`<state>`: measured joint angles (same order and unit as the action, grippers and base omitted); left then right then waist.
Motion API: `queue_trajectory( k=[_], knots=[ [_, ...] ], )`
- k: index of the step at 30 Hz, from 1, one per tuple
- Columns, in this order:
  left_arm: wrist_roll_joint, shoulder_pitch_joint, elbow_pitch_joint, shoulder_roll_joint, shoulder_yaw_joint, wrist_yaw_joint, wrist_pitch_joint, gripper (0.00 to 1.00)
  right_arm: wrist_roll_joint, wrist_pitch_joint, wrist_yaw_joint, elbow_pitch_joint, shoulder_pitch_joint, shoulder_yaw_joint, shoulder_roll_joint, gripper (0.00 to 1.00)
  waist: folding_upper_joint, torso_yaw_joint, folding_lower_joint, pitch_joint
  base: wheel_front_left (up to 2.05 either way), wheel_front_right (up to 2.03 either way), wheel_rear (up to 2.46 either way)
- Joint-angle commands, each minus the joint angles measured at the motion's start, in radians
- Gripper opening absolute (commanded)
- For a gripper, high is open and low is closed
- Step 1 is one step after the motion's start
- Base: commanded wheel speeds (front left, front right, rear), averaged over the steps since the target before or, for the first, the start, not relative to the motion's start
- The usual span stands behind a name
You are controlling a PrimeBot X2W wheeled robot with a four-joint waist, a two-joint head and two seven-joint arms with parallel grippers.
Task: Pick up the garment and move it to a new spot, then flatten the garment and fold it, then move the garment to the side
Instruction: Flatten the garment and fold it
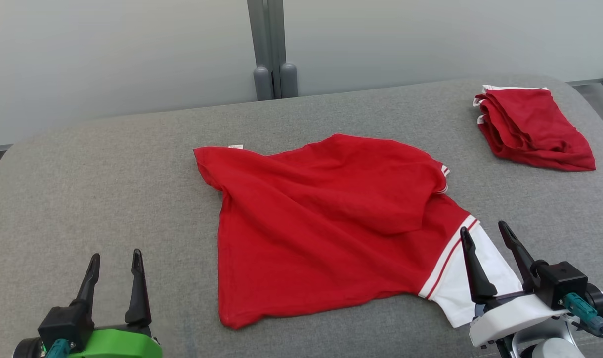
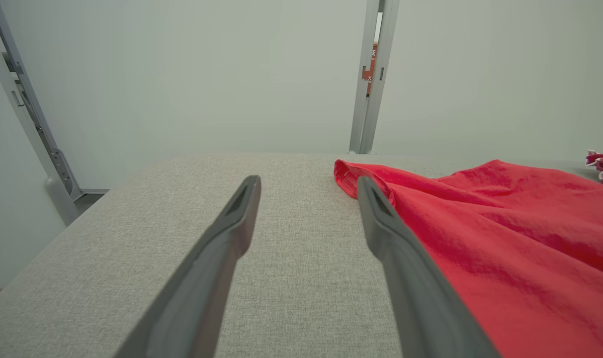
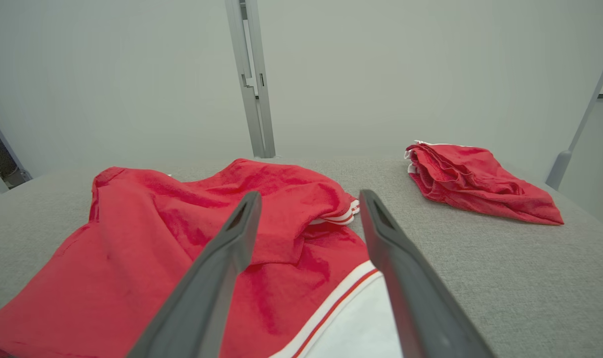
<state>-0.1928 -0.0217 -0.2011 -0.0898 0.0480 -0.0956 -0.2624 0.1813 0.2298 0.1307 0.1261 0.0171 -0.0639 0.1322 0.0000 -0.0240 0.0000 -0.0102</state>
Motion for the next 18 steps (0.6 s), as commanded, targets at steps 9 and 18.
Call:
queue_trajectory(
  k=[9,18],
  knots=[
    [-0.011,-0.033,-0.01,-0.002,-0.018,0.005,0.011,1.0,-0.002,-0.023,0.0,0.001,0.019,-0.003,-0.001,1.0,0.0,0.002,0.0,-0.006,0.0,0.0,0.0],
    [-0.022,-0.04,-0.003,-0.011,-0.025,0.009,0.026,1.0,0.0,-0.029,0.0,0.008,0.017,-0.009,-0.001,1.0,0.0,0.004,0.0,-0.008,0.0,0.0,0.0]
  ],
)
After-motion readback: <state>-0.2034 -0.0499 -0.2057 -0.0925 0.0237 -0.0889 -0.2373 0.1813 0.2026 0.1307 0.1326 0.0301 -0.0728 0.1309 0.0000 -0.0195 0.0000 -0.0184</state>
